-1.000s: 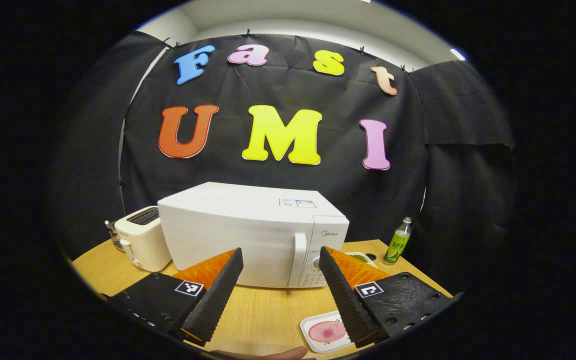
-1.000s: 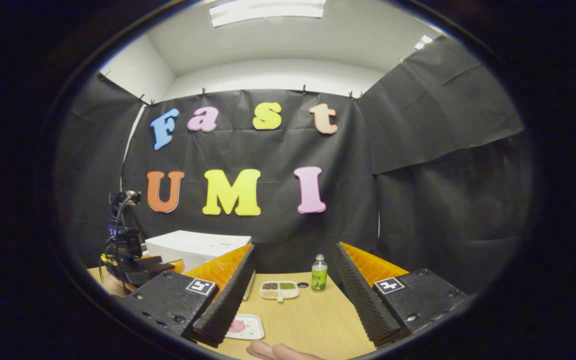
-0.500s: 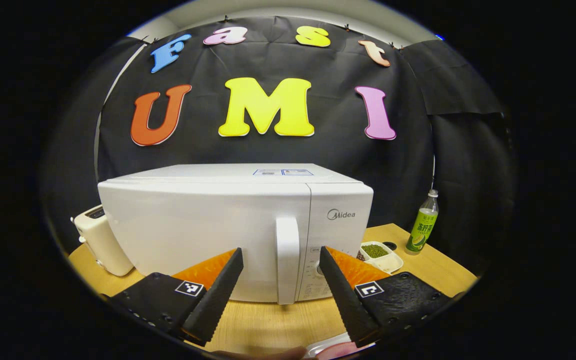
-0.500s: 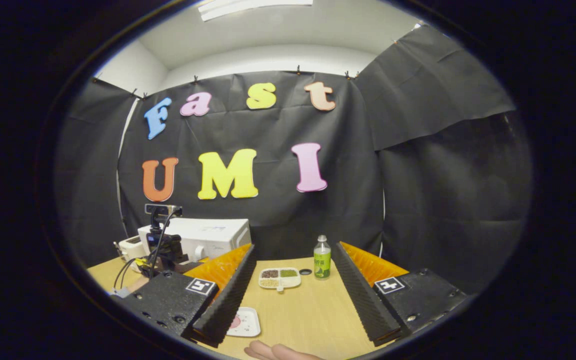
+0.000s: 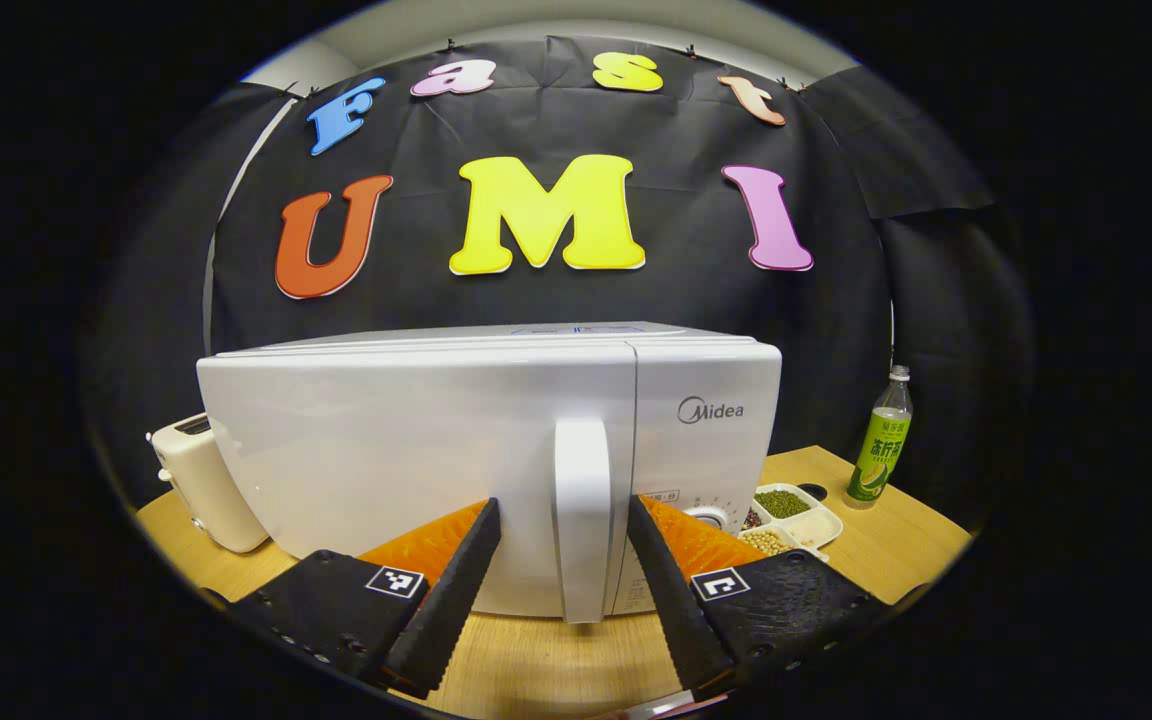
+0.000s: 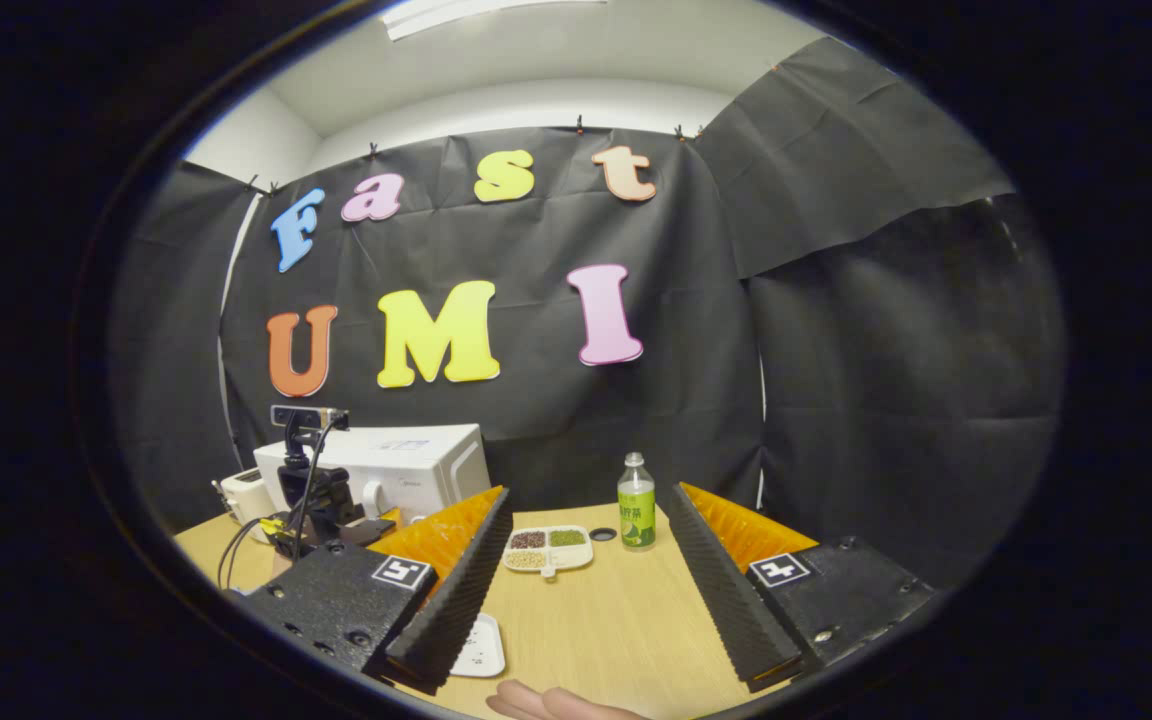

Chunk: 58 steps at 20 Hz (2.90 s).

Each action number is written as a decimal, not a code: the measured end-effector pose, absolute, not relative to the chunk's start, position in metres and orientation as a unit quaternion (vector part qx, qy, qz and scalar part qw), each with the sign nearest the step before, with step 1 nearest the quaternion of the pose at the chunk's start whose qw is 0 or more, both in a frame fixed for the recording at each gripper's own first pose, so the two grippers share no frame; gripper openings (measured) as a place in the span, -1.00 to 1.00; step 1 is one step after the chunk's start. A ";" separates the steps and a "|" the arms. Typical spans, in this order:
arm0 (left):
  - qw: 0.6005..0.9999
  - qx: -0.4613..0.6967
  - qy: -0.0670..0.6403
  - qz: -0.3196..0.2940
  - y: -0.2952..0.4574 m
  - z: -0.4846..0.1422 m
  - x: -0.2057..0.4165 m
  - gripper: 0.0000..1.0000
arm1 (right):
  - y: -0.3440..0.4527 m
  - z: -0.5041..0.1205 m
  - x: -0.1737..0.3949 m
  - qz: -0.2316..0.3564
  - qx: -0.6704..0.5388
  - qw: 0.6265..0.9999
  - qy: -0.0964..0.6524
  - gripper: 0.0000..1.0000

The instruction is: Open the microwave oven with the left hand, put the food in, and close the microwave oven.

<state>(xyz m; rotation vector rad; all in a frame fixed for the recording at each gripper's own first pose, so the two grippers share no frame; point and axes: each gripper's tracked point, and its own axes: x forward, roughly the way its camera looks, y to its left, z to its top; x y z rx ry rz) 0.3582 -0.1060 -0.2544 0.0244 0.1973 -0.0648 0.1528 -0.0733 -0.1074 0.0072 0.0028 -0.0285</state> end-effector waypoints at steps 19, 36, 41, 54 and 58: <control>0.990 -0.002 0.123 -0.069 -0.116 -0.266 0.352 -1.00 | -0.057 -0.115 0.133 -0.011 -0.005 1.000 0.004 0.82; 0.985 -0.008 0.112 -0.129 -0.050 -0.260 0.211 -1.00 | -0.042 -0.105 0.059 -0.011 -0.003 1.000 -0.006 1.00; 0.985 0.000 0.111 -0.129 -0.008 -0.260 0.172 -0.99 | -0.027 -0.100 0.031 0.000 -0.005 1.000 -0.018 1.00; 0.990 0.011 0.135 0.033 0.158 -0.251 0.078 0.96 | 0.005 -0.105 -0.011 0.029 -0.018 0.999 -0.025 1.00; 0.991 0.012 0.120 0.054 0.173 -0.223 0.039 0.90 | 0.006 -0.107 -0.013 0.034 -0.032 0.999 -0.021 0.82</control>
